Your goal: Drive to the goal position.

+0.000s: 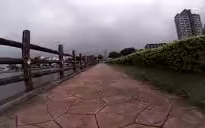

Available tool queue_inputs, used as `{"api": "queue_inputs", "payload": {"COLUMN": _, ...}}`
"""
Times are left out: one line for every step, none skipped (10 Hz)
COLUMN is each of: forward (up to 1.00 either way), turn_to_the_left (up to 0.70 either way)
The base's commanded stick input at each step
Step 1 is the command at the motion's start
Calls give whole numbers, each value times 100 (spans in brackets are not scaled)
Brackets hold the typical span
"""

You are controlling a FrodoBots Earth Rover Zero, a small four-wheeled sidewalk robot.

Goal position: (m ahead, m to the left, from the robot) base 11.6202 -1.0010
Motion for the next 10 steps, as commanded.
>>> {"api": "queue_inputs", "payload": {"forward": 100, "turn_to_the_left": 0}}
{"api": "queue_inputs", "payload": {"forward": 100, "turn_to_the_left": 0}}
{"api": "queue_inputs", "payload": {"forward": 100, "turn_to_the_left": 0}}
{"api": "queue_inputs", "payload": {"forward": 100, "turn_to_the_left": 0}}
{"api": "queue_inputs", "payload": {"forward": 100, "turn_to_the_left": 0}}
{"api": "queue_inputs", "payload": {"forward": 100, "turn_to_the_left": 0}}
{"api": "queue_inputs", "payload": {"forward": 100, "turn_to_the_left": 0}}
{"api": "queue_inputs", "payload": {"forward": 100, "turn_to_the_left": 0}}
{"api": "queue_inputs", "payload": {"forward": 100, "turn_to_the_left": 0}}
{"api": "queue_inputs", "payload": {"forward": 100, "turn_to_the_left": 0}}
